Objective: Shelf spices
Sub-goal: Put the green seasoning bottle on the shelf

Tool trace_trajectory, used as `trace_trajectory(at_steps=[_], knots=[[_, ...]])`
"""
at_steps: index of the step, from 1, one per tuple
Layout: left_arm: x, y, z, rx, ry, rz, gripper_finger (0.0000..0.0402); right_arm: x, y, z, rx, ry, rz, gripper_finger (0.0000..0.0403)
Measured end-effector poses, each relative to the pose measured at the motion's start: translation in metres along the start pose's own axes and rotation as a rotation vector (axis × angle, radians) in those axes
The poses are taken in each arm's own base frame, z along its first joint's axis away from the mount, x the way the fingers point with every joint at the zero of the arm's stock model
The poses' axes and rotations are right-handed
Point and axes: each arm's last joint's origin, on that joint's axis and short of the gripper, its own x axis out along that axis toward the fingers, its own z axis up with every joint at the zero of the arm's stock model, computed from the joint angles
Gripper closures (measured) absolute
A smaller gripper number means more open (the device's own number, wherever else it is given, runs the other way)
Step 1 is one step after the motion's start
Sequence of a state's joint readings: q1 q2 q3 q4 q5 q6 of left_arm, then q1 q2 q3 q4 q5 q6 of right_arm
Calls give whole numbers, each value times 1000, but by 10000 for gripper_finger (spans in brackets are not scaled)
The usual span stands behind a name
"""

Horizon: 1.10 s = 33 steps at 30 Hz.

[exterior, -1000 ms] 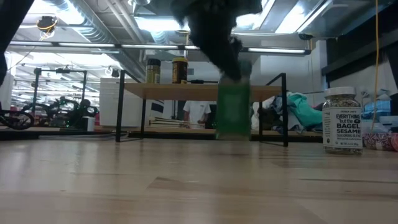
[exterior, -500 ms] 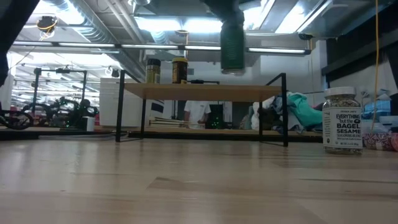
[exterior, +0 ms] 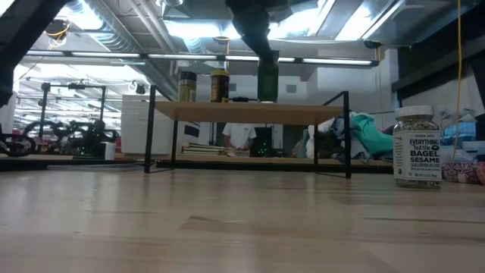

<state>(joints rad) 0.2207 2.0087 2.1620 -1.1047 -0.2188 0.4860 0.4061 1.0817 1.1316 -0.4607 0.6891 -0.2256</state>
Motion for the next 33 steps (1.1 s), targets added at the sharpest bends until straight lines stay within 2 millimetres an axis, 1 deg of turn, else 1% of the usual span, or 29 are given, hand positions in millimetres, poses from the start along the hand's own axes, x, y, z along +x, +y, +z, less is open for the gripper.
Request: trace_trajectory(at_steps=[9,14,18,22,24,28,33], knots=[[7,44,-27,-87,35,29,209,0,0,-2,-6,16,4,402],[11,66,-40,-149,-17,-29,209,0,0,-2,-6,17,4,402],[12,85,-50,-184,-49,4,209,0,0,-2,-6,17,4,402],[8,105,-58,-239,-154,-41,209,0,0,-2,-5,17,4,402],[8,112,-63,-265,-164,-48,209,0,0,-2,-5,16,4,402],[9,121,-77,-294,-119,-56,209,0,0,-2,-5,16,4,402],[10,128,-85,-311,-115,-57,209,0,0,-2,-22,15,3,402]])
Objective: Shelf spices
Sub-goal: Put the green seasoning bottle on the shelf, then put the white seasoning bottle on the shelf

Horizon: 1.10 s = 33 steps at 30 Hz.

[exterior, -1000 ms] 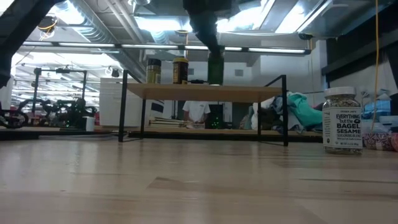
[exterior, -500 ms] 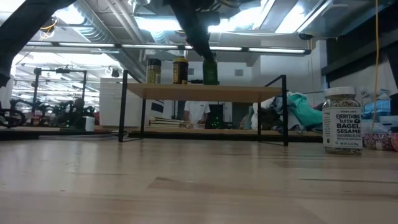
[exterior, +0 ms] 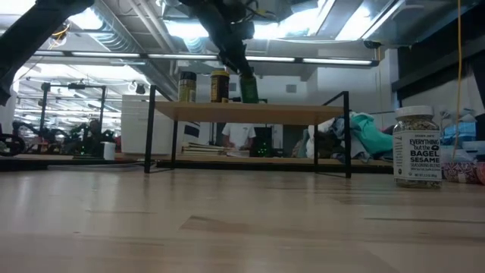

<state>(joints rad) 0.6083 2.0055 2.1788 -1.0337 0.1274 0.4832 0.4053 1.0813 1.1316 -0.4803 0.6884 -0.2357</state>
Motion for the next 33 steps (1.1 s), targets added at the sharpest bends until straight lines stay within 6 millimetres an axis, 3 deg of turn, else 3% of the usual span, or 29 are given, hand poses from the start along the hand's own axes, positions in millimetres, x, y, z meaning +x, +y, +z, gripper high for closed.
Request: trace_trajectory(at_steps=[16,26,33], knots=[[23,-5,0,-1,1,-78,209,0,-1,2,-27,-12,-8,402],[24,-4,0,-6,-11,-84,209,0,0,1,-30,-8,-10,402],[25,-8,2,3,-11,-90,161,0,0,0,-30,-2,-9,402]])
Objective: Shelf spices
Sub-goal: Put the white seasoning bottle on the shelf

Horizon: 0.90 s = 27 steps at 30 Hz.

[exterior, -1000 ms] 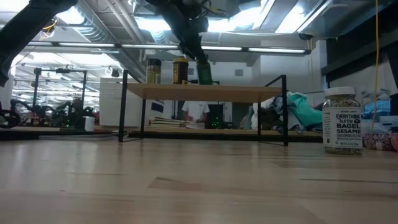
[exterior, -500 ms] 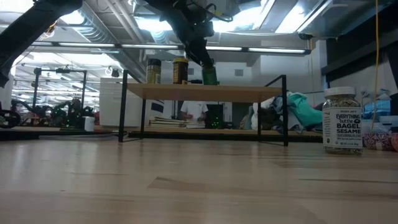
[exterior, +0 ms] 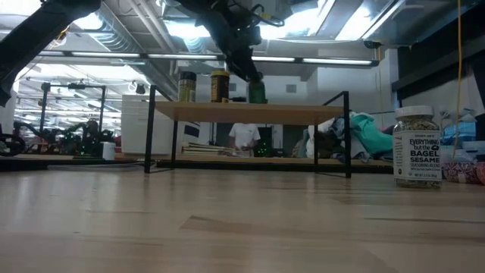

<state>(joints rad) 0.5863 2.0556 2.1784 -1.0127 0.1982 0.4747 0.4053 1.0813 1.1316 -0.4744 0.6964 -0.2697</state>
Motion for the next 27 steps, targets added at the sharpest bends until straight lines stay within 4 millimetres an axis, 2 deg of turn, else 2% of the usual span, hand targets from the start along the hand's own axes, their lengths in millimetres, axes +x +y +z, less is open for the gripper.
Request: trace_trajectory(at_steps=[9,21,27], knots=[[2,-8,5,24,-8,6,162,0,0,0,8,0,0,402],[1,-8,13,45,-39,88,156,0,0,0,19,2,2,402],[-13,-13,18,63,-78,104,156,0,1,-2,18,12,11,402]])
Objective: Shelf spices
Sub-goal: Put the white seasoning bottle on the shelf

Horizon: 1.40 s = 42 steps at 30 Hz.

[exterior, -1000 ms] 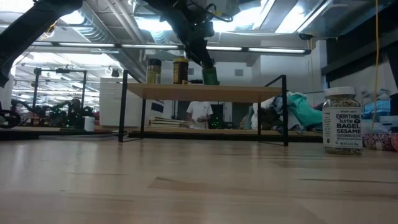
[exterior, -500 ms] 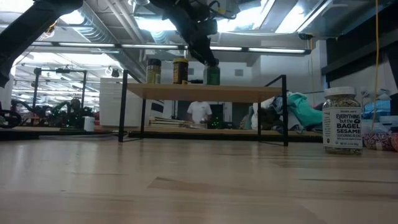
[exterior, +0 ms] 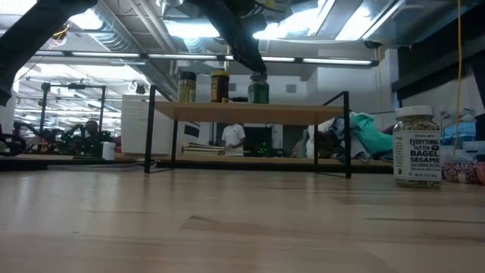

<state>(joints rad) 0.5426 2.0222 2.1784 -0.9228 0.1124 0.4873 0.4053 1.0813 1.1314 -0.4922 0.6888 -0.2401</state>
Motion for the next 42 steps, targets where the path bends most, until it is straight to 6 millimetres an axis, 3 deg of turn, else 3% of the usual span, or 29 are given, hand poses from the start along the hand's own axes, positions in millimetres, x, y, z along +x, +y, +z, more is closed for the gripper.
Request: trace_trajectory(at_steps=[6,10,16,20,24,28,32,36,39,42], knots=[[-21,-9,10,12,-41,9,156,0,0,0,-2,3,1,402],[-49,-31,24,53,-102,-7,156,0,0,-1,17,5,2,402],[-113,-91,43,155,-189,-124,158,0,0,-1,52,6,0,402],[-137,-146,44,164,-220,-277,173,0,-2,-2,109,23,-69,392],[-130,-202,37,199,-216,-291,190,3,0,-8,112,50,-127,364],[-106,-245,20,157,-248,-291,204,4,2,-9,116,45,-128,350],[-67,-276,-6,26,-265,-335,215,4,1,-6,136,16,-132,358],[-35,-302,-37,-142,-357,-384,224,4,1,-4,141,5,-124,395],[-22,-323,-63,-264,-484,-407,233,4,3,-5,199,0,-83,394],[-23,-344,-90,-386,-593,-410,242,1,10,-7,259,19,-17,399]])
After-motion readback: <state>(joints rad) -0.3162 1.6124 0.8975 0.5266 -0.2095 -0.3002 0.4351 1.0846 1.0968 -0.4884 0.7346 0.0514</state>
